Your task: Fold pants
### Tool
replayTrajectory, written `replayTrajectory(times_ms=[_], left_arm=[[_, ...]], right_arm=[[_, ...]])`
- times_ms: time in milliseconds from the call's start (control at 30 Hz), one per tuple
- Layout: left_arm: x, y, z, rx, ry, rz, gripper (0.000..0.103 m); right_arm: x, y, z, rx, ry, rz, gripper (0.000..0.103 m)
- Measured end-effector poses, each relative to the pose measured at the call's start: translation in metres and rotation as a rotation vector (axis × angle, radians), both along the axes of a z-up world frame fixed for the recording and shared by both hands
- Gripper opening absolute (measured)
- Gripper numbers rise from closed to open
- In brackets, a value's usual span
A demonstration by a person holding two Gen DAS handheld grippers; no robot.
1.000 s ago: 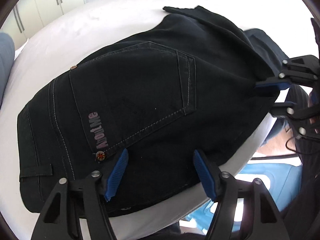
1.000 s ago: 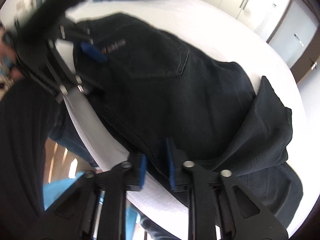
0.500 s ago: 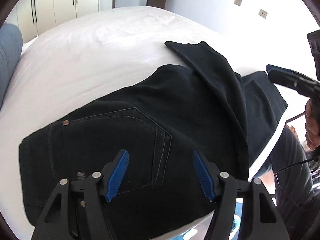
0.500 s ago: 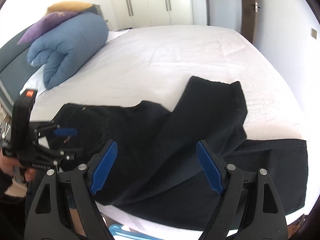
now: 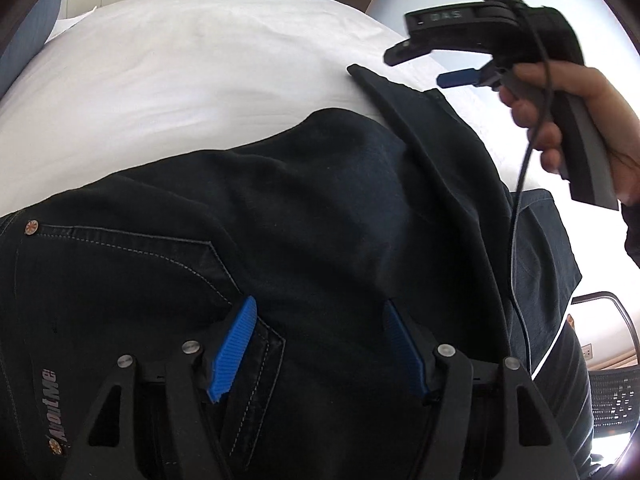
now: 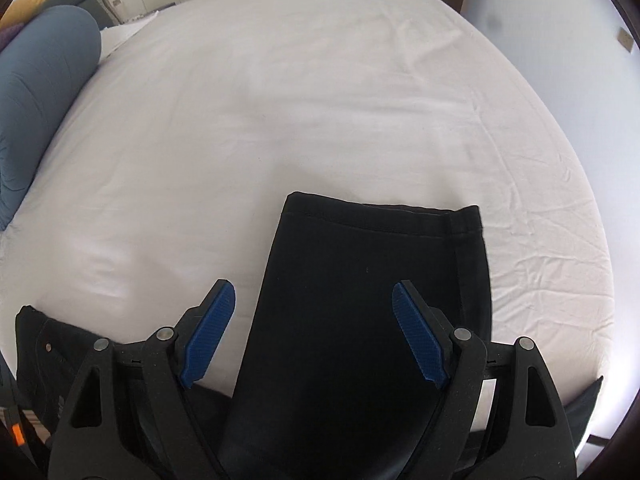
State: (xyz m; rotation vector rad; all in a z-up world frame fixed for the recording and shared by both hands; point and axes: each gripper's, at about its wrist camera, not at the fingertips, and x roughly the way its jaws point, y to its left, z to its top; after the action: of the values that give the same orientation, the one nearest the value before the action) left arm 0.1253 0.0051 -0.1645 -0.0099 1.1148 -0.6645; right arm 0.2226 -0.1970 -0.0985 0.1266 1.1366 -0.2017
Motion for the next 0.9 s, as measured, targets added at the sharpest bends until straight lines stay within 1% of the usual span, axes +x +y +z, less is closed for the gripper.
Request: replayTrajectory(times_ms=[133, 200, 233, 300, 333, 367, 400, 433, 467, 500, 567, 633, 700, 800, 867, 900], left_arm=[[-0.002, 0.000, -0.001, 0.009, -0.012, -0.005, 0.066], [-0.004, -0.001, -0.001, 0.020, -0.022, -0.006, 0.067], [-0.004, -0.006, -0.002, 0.027, -0.027, -0.006, 0.067], [-0.004, -0.011, -0.002, 0.034, -0.032, -0.004, 0.067], [-0.005, -0.012, -0.002, 0.034, -0.032, -0.001, 0.067], [-0.006, -0.013, -0.003, 0.032, -0.031, 0.002, 0.068], [-0.006, -0.015, -0.003, 0.032, -0.030, 0.003, 0.068], [-0.006, -0.018, -0.003, 0.034, -0.030, 0.003, 0.069], [-0.002, -0.020, -0.002, 0.038, -0.029, 0.003, 0.069], [-0.006, -0.017, -0.001, 0.042, -0.030, 0.002, 0.070], [-0.006, -0.019, -0.001, 0.048, -0.032, 0.002, 0.071], [-0.006, -0.024, -0.002, 0.049, -0.030, 0.004, 0.071], [-0.003, -0.026, 0.000, 0.043, -0.023, 0.010, 0.071], [0.001, -0.028, 0.001, 0.041, -0.008, 0.019, 0.071], [0.005, -0.028, 0.002, 0.044, 0.003, 0.023, 0.071], [0.006, -0.027, 0.002, 0.046, 0.007, 0.025, 0.071]], right_arm=[[0.029, 0.015, -0.037, -0.060, 0.083, 0.001, 0.081], [0.042, 0.021, -0.062, -0.121, 0.185, -0.006, 0.081], [0.046, 0.021, -0.070, -0.137, 0.213, -0.021, 0.081], [0.050, 0.021, -0.077, -0.138, 0.212, -0.034, 0.081], [0.051, 0.023, -0.078, -0.149, 0.206, -0.028, 0.079], [0.052, 0.025, -0.078, -0.151, 0.196, -0.010, 0.065], [0.053, 0.029, -0.077, -0.143, 0.185, 0.023, 0.047], [0.053, 0.031, -0.076, -0.151, 0.177, 0.042, 0.033], [0.055, 0.031, -0.072, -0.160, 0.172, 0.050, 0.009], [0.057, 0.028, -0.069, -0.148, 0.175, 0.046, 0.008], [0.057, 0.015, -0.064, -0.078, 0.162, 0.017, 0.005], [0.047, 0.002, -0.052, -0.034, 0.120, -0.013, 0.004], [0.034, -0.011, -0.030, 0.001, 0.036, -0.037, 0.004], [-0.003, -0.033, 0.022, 0.052, -0.131, -0.064, 0.004], [-0.042, -0.051, 0.062, 0.068, -0.253, -0.095, 0.004], [-0.069, -0.062, 0.082, 0.079, -0.321, -0.121, 0.004]])
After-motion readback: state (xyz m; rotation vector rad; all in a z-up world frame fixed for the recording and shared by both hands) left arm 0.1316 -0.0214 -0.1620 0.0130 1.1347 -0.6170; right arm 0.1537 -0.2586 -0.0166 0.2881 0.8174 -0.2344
